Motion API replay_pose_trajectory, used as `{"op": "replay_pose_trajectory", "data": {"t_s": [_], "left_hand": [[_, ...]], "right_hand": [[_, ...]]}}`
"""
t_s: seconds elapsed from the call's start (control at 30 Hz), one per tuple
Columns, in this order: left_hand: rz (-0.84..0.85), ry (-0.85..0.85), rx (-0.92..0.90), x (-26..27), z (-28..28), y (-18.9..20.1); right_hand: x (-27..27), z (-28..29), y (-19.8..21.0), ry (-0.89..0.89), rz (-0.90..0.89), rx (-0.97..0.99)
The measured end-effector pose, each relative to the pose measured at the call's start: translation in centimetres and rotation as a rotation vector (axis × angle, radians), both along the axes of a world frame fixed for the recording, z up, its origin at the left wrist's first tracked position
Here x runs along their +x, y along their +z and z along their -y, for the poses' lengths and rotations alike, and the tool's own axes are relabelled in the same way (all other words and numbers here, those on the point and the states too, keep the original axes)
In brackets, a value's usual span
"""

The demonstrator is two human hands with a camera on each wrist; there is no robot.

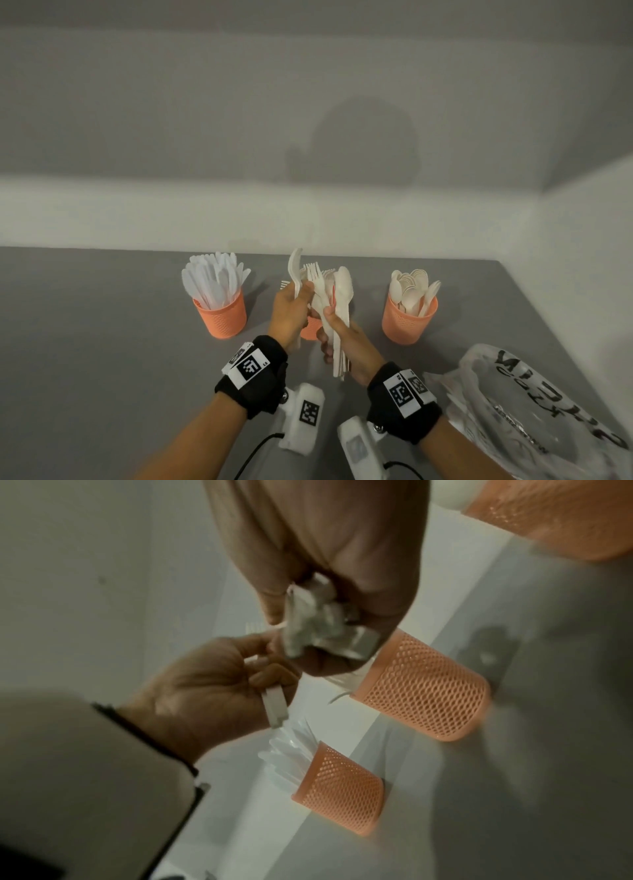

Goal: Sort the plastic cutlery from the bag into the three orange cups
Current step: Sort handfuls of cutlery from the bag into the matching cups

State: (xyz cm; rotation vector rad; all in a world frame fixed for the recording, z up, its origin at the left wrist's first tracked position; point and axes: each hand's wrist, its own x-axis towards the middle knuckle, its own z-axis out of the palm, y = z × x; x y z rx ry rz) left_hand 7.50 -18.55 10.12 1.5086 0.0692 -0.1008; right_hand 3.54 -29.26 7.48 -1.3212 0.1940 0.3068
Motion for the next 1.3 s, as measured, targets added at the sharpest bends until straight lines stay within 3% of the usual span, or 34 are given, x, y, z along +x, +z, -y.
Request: {"op": "replay_pose_trajectory", "data": {"t_s": [0.13, 0.27, 0.47, 0.57, 0.7, 0.8, 0.97, 1.07, 1.2, 1.3], "left_hand": [[-0.126, 0.014, -0.129, 0.6, -0.3, 0.2], [-0.145, 0.020, -0.213, 0.2, 0.1, 0.6], [-0.044, 0.081, -0.028, -1.3, 2.3, -0.9], [-0.039, 0.171, 0.038, -0.9, 2.3, -1.4], [0.098, 0.247, 0.059, 0.4, 0.5, -0.9], [0.122, 0.170, 0.058, 1.0, -0.9, -0.1], [-0.010, -0.213, 0.118, -0.2, -1.0, 1.4], [-0.012, -0.354, 0.104, -0.4, -0.8, 1.0], [-0.045, -0.377, 0.049, -0.5, -0.4, 1.0], [0.002, -0.254, 0.159, 0.0, 0.2, 0.7]], "right_hand": [[0.3, 0.5, 0.4, -0.030, -0.047, 0.102], [0.4, 0.0, 0.3, -0.148, 0.036, 0.008], [0.2, -0.3, -0.2, -0.166, 0.206, -0.222], [0.2, -0.2, -0.4, -0.141, 0.187, -0.198], [0.1, 0.6, -0.4, -0.107, 0.093, -0.068], [-0.1, 1.3, -0.1, -0.034, 0.044, -0.010], [-0.1, 1.4, 1.2, 0.203, -0.046, 0.157], [-0.3, 1.2, 1.4, 0.361, -0.096, 0.181], [-0.5, 1.4, 1.6, 0.456, -0.132, 0.130], [-0.1, 1.3, 1.3, 0.358, -0.058, -0.025]]}}
